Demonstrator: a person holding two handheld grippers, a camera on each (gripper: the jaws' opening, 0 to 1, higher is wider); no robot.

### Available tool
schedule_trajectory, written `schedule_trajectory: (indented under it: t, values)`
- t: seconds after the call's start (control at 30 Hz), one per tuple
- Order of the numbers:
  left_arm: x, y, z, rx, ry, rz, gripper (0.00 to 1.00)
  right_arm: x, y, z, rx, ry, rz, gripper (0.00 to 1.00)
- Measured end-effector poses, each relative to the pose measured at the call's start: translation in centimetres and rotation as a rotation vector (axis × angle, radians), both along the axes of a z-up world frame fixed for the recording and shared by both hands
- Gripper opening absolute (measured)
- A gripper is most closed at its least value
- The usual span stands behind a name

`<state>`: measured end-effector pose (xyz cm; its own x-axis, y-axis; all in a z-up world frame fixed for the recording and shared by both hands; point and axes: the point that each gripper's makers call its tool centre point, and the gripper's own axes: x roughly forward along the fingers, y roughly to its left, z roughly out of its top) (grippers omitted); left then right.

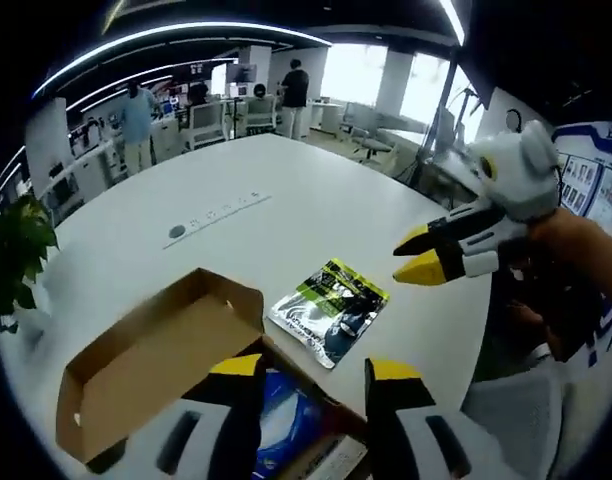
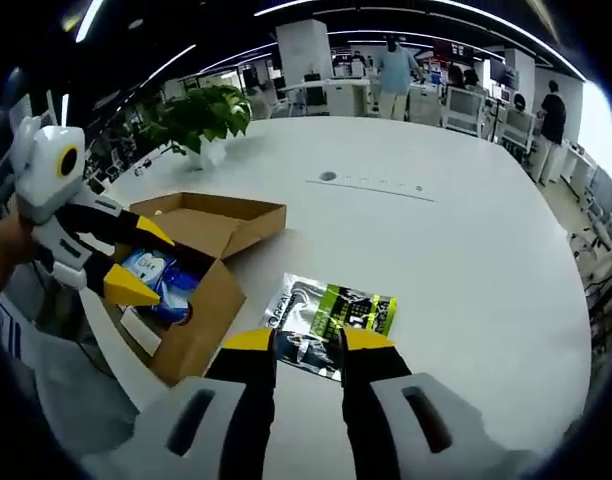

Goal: Operate the shoe box by opening the lid, removing the specified soft item, and placing it in the target area until the item is outside and the box remains undamaged.

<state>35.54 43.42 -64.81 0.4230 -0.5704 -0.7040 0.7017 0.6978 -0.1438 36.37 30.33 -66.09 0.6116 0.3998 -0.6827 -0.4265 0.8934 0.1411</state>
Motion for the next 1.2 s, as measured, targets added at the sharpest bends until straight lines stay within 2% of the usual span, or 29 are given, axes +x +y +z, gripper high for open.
schedule_trajectory:
  t: [0.3, 0.47, 0.73, 0.93, 1.07, 1.2]
  values:
    - [-1.2, 3.4, 0.6, -0.025, -0.009, 0.028, 0.51, -1.2, 3.9, 1.1, 0.034, 0.004, 0.084, 0.28]
    - [-2.2, 5.3, 0.6, -0.041, -0.002, 0.042, 0.62, -1.5, 6.1, 1.4, 0.053, 0.002, 0.125, 0.3]
    - [-3.4, 9.0, 0.5, -0.029, -0.019, 0.068, 0.65, -1.8, 9.4, 1.6, 0.097, 0.002, 0.174, 0.32]
    - [-3.5, 11.6, 1.4, -0.063, -0.049, 0.131, 0.69, -2.0, 12.0, 1.2, 0.113, 0.008, 0.227, 0.33]
    - [-3.9, 13.7, 1.2, -0.045, -0.056, 0.171, 0.69, -2.0, 13.5, 1.0, 0.121, 0.001, 0.261, 0.33]
    - [-4.5, 15.8, 0.9, -0.056, -0.045, 0.233, 0.69, -2.1, 15.1, 0.4, 0.129, 0.016, 0.292, 0.34]
